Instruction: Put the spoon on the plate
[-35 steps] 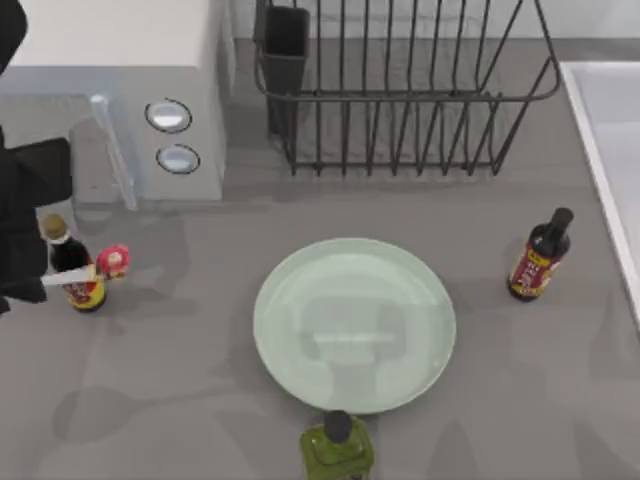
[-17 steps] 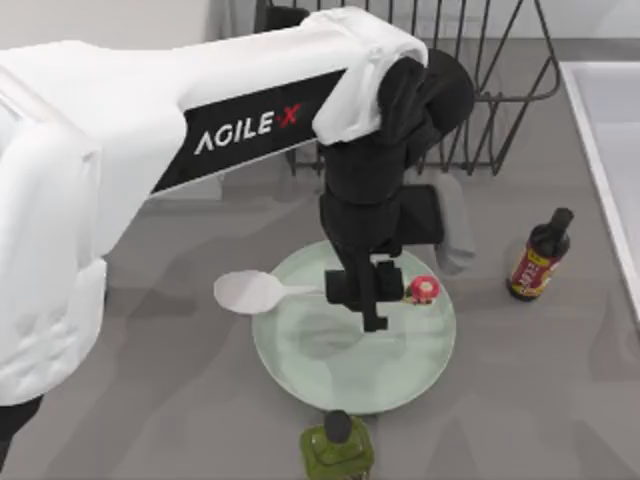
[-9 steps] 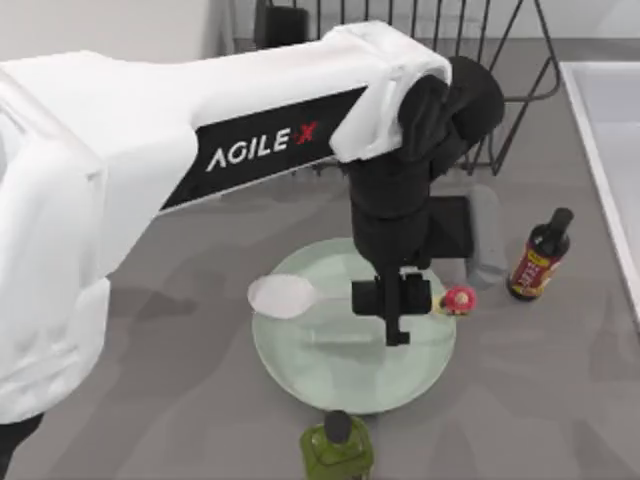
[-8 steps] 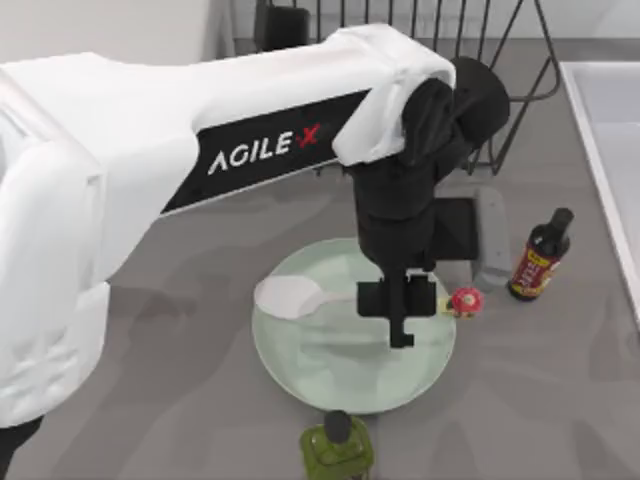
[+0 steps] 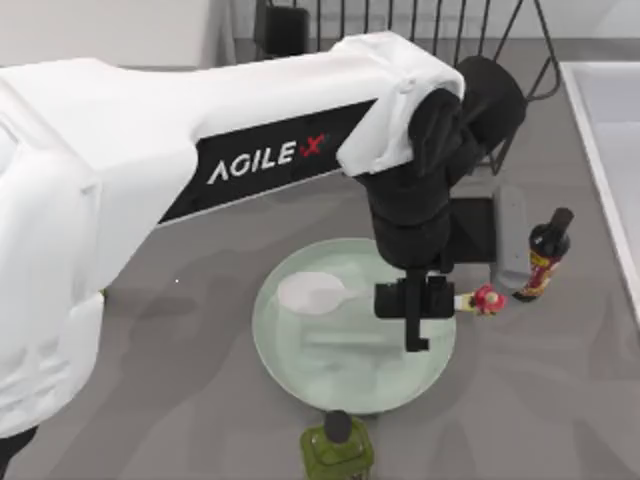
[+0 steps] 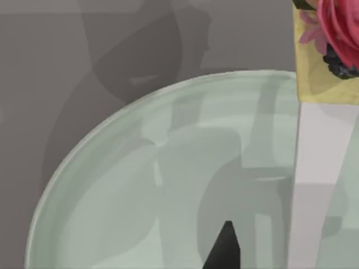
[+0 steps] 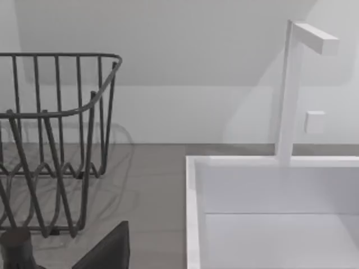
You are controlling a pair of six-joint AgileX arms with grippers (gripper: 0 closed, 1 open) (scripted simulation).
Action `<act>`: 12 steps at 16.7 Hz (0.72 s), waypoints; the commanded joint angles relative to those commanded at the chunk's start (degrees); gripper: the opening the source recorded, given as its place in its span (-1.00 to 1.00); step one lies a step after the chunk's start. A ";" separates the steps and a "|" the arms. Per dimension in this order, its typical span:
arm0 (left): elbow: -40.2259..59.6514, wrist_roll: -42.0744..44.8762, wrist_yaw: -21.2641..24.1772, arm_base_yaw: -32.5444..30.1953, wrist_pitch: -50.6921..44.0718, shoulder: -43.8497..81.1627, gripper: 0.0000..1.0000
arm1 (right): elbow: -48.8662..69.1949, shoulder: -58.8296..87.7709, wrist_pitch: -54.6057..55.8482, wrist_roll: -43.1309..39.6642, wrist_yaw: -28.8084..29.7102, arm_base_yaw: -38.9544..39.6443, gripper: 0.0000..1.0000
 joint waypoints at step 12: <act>-3.42 -3.61 -3.42 4.37 -0.72 4.41 -1.00 | 0.00 0.00 0.00 0.00 0.00 0.00 1.00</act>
